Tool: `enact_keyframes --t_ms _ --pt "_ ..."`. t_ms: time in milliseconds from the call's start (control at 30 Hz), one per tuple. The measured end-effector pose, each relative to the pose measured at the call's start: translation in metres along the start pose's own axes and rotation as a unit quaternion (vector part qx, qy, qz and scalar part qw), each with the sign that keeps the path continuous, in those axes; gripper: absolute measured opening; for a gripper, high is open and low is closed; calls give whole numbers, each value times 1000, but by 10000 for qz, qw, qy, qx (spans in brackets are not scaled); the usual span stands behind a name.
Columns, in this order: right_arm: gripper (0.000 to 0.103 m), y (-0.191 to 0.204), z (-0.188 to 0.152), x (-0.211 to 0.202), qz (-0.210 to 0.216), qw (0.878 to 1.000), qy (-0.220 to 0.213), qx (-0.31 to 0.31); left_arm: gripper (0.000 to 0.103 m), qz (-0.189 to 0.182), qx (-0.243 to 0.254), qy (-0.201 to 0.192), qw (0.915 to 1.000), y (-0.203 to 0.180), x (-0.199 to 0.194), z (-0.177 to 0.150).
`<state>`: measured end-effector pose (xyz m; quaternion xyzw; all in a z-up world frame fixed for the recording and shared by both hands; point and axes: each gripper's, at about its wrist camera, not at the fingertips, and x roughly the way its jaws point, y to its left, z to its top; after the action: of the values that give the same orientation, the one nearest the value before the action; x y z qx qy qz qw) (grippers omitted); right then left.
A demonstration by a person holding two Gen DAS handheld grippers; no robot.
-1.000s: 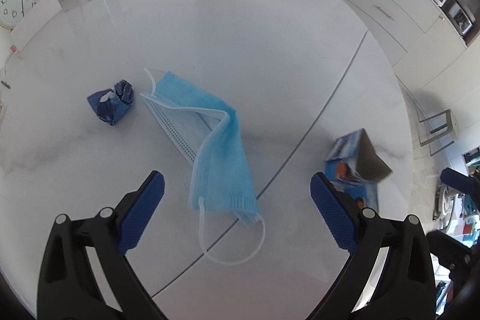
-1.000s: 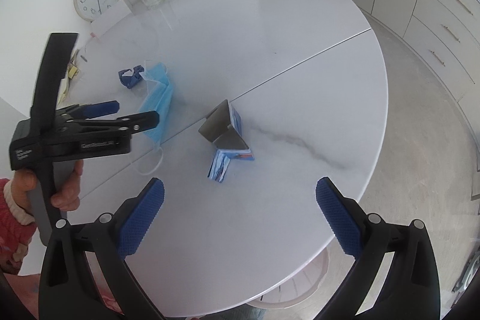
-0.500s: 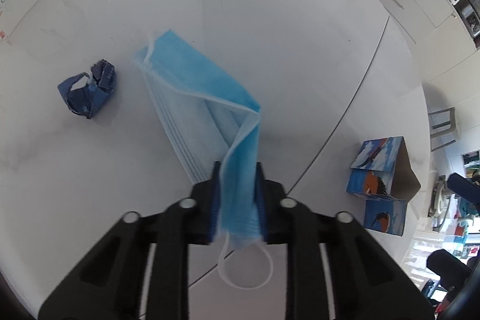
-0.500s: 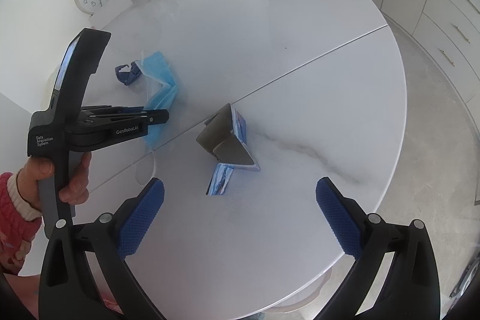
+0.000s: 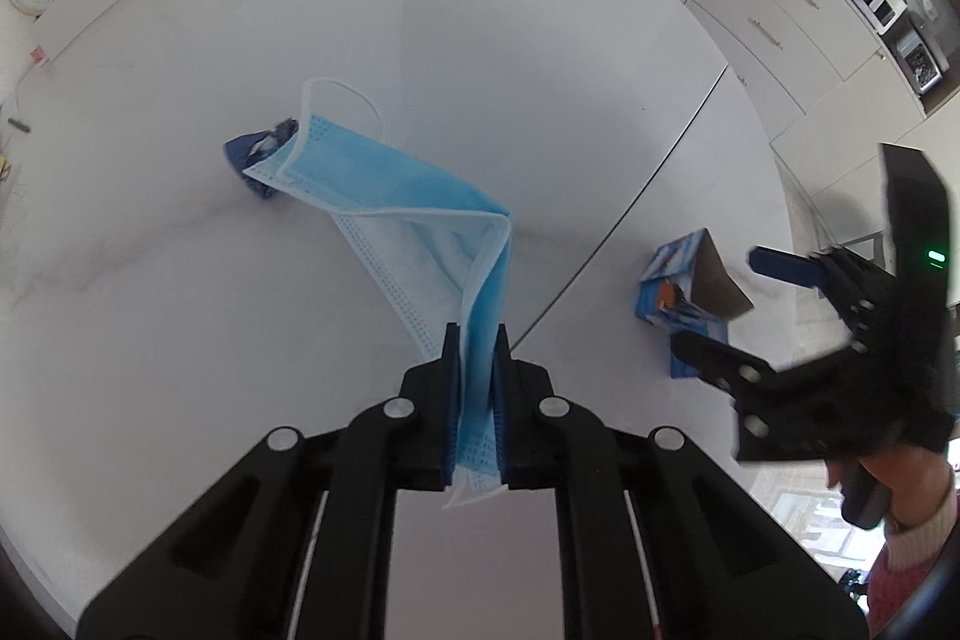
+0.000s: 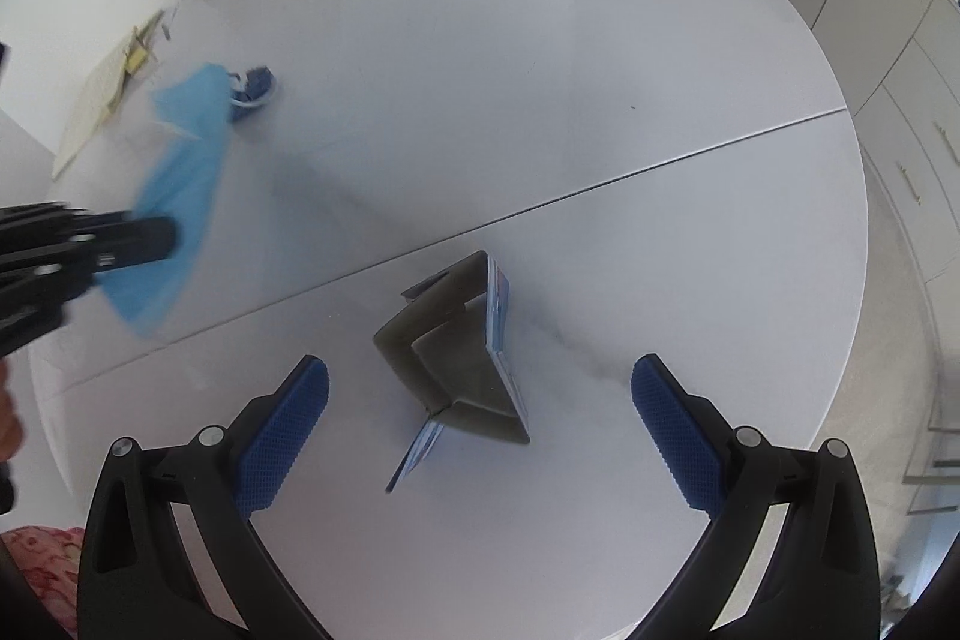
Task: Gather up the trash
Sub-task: 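Grasp the blue face mask with the left tool while the right tool grasps the paper box, then carry mask and box over the wastebasket and open both tools to drop them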
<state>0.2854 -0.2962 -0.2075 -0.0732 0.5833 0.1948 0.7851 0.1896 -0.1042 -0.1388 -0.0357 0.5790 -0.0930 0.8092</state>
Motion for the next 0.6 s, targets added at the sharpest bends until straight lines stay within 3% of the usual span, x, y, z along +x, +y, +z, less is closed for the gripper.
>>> enact_keyframes --t_ms 67,100,200,267,600 --pt "82 0 0 7 -31 9999 114 -35 9 -50 -46 -43 10000 3 -9 -8" --pt "69 0 0 11 -11 9998 187 -34 9 -64 -61 -62 9999 5 -13 -11" --pt "46 -2 -3 16 99 9995 276 70 9 -27 -54 -121 9999 11 -24 -21" --pt "37 -3 -7 13 170 9995 244 141 9 -14 -44 -145 9999 11 -28 -28" --pt "36 -18 -56 -45 455 9957 -324 744 9 -344 273 -150 9989 -14 -45 -51"
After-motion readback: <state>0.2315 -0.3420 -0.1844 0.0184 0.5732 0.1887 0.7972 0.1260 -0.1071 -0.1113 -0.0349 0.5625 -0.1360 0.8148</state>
